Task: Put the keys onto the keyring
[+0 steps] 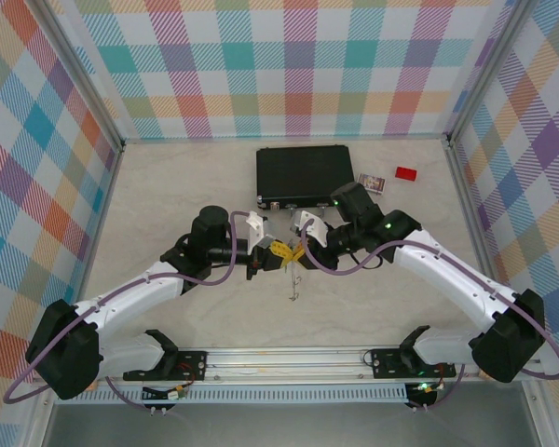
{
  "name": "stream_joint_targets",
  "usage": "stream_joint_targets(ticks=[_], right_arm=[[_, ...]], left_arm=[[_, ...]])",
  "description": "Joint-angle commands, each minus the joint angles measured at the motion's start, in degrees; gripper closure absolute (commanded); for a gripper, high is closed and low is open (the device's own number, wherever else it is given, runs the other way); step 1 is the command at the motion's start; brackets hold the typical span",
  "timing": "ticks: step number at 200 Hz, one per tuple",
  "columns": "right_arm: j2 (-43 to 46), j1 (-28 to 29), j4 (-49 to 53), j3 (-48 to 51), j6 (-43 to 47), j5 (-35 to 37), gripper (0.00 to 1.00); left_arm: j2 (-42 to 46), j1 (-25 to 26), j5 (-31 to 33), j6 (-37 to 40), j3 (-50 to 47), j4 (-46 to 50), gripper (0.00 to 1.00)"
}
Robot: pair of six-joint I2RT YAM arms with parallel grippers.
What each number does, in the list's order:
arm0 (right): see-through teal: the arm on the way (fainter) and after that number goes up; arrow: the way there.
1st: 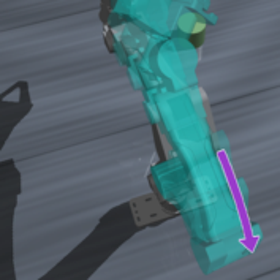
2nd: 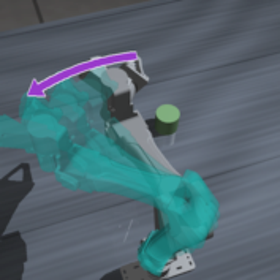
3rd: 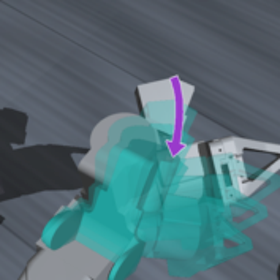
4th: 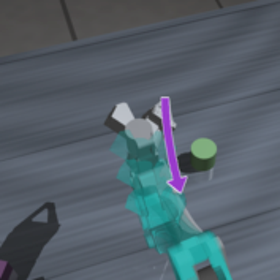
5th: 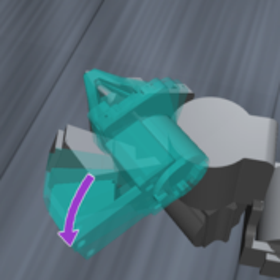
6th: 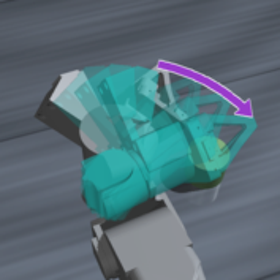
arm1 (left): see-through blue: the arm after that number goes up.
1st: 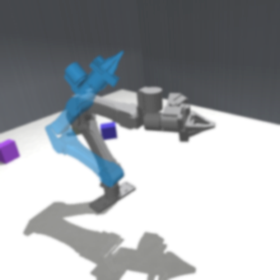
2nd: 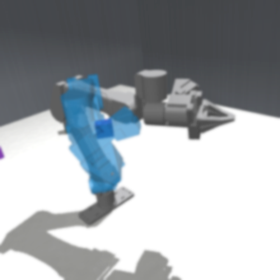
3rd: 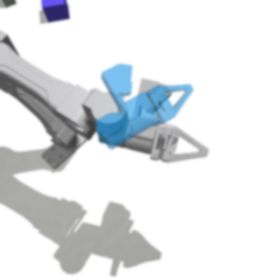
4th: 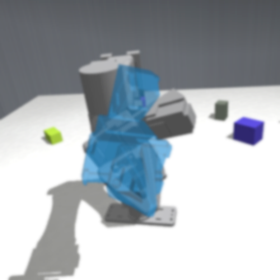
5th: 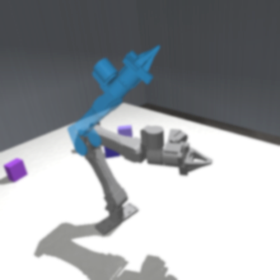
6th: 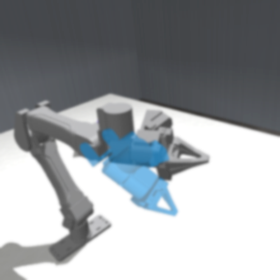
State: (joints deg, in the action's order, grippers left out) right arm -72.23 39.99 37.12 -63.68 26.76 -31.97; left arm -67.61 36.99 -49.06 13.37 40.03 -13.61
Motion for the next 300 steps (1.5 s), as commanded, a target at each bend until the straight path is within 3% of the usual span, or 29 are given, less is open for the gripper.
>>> stream_joint_targets(ticks=[1, 28, 46, 89, 112, 169, 215, 250, 300], right_arm=[[1.8, 0.4, -0.1, 0.7, 1.2, -2.1, 0.92], [2.0, 0.4, 0.1, 0.9, 1.3, -1.8, 0.93], [2.2, 0.4, -0.8, 1.4, 0.8, -2.0, 1.00], [2.2, 0.4, -2.4, 1.7, -0.3, -3.7, 1.00], [3.3, 0.4, -5.8, 3.3, -1.8, -3.8, 1.00], [8.6, 0.0, -23.9, 11.4, -9.6, -4.8, 1.00], [12.3, -0.3, -43.4, 18.6, -17.4, -2.7, 1.00], [14.0, -0.5, -56.9, 23.5, -22.6, 0.0, 1.00], [14.6, -0.9, -68.6, 27.3, -28.2, 1.8, 1.00]], left_arm=[[1.0, 0.2, -0.8, 1.2, 2.0, -1.6, 1.00], [1.2, 0.2, -0.7, 1.3, 1.9, -1.3, 1.00], [1.4, 0.2, -0.8, 1.3, 1.9, -1.4, 1.00], [1.1, 0.2, -0.5, 0.7, 1.9, -2.1, 1.00], [1.9, 0.2, 0.7, -1.4, 1.4, -4.1, 0.83], [7.6, 0.2, 6.4, -13.2, -2.2, -19.1, 0.65], [7.6, 0.1, 8.0, -16.3, -3.8, -22.3, 0.63], [7.8, 0.0, 10.4, -21.7, -6.8, -30.4, 0.61], [10.0, -0.8, 12.6, -22.1, -9.0, -31.7, 0.59]])
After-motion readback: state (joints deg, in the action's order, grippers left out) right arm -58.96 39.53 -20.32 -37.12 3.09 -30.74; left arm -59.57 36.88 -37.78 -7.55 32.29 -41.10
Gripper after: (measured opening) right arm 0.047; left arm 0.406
